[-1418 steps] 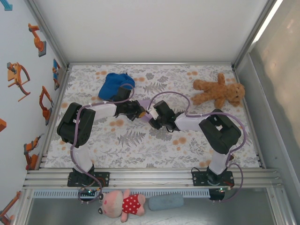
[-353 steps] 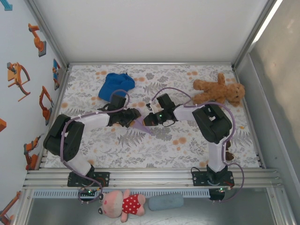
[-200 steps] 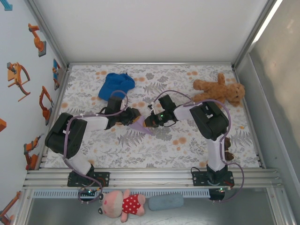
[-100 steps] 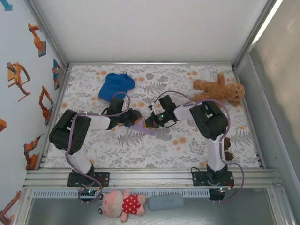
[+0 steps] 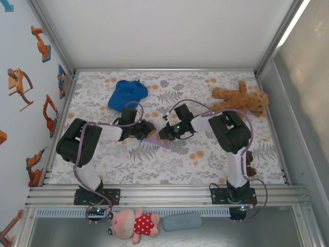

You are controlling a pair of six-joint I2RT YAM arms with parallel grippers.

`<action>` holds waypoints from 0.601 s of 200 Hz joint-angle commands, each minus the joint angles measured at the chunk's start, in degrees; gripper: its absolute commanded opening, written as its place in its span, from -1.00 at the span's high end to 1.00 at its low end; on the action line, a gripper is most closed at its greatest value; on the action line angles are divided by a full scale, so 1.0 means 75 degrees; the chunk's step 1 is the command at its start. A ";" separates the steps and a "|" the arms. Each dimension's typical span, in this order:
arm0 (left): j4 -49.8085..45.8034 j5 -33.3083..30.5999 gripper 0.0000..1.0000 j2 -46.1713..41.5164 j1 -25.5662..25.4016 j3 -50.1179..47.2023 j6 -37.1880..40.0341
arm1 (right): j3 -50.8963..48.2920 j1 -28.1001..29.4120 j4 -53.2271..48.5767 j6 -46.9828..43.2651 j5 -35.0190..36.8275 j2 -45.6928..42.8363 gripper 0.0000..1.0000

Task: Fold a paper plane with a square sheet of paper (pick it up from the middle)
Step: Fourth fold the wing at the center of the table.

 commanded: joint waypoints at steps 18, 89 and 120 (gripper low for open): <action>-0.0337 -0.0117 0.61 0.0144 0.0000 0.0196 -0.0119 | 0.0018 -0.0093 -0.0532 -0.0215 0.0034 -0.0488 0.49; -0.0419 -0.0130 0.61 0.0160 0.0002 0.0225 -0.0131 | -0.0311 -0.0236 -0.1640 -0.0921 0.1143 -0.1243 0.18; -0.0428 -0.0134 0.61 0.0176 0.0006 0.0254 -0.0146 | -0.0308 -0.0158 -0.2037 -0.1265 0.1727 -0.1348 0.09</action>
